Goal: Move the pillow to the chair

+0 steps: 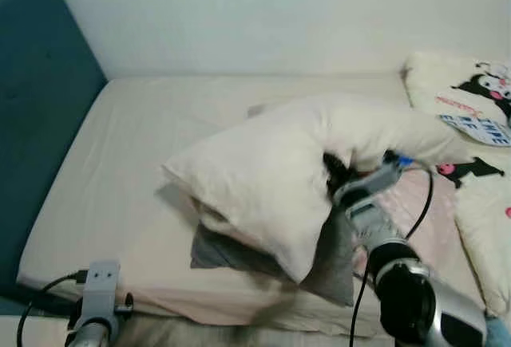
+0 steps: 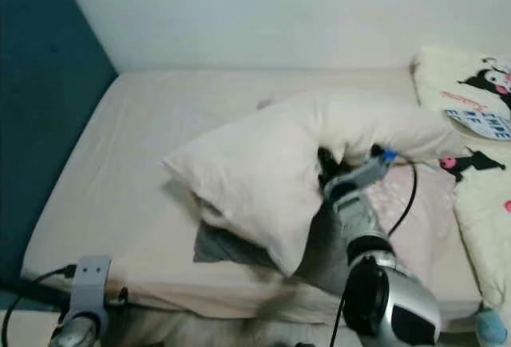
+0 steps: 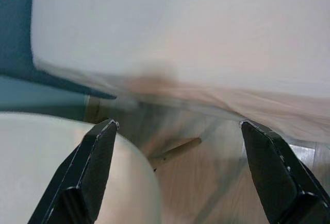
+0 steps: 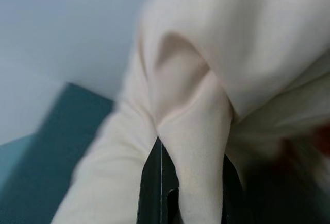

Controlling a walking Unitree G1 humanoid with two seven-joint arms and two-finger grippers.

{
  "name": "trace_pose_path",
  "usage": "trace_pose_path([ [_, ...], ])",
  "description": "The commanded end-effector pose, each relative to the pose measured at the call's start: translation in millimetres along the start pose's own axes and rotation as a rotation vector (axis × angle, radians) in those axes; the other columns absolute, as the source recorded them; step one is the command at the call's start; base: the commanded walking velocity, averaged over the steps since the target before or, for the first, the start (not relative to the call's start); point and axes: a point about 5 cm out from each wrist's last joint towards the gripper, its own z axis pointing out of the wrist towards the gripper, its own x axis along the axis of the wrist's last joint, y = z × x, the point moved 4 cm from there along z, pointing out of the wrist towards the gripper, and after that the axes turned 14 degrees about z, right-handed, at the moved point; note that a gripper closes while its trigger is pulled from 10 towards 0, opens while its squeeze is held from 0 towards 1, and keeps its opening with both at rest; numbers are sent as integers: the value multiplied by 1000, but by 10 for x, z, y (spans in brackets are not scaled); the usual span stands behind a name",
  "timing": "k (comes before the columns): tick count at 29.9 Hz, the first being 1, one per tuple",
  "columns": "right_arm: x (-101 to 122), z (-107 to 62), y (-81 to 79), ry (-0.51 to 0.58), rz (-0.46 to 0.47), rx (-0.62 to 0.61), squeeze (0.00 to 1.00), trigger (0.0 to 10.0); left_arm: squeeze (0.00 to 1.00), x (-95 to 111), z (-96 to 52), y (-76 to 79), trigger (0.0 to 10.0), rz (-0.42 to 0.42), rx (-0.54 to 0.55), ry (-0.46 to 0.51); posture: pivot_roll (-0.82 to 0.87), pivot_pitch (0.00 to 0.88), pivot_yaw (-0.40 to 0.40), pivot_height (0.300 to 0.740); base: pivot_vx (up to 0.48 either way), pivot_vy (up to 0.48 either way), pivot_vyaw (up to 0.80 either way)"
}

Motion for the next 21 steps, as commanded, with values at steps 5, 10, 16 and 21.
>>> trace_pose_path([
  [5, 557, 268, -1226, 127, -116, 513, 0, 0, 0, -49, 29, -110, 10000, -78, 64, -66, -48, 68, 37, 740, 0, 0, 794],
  [10, 518, 237, -1620, 103, -123, 694, 0, 0, 0, -3, 50, -123, 10000, -88, 75, -62, -47, 55, 33, 740, 0, 0, 794],
  [16, 308, 135, -1952, 34, -129, 869, 0, 0, 0, 6, 60, -120, 10000, -86, 76, -71, -39, 33, 32, 740, 0, 0, 794],
  [21, -163, -6, -2139, -116, -136, 990, 0, 0, 0, -96, 22, -44, 10000, -70, 44, -103, -32, 18, 31, 740, -322, 0, 794],
])
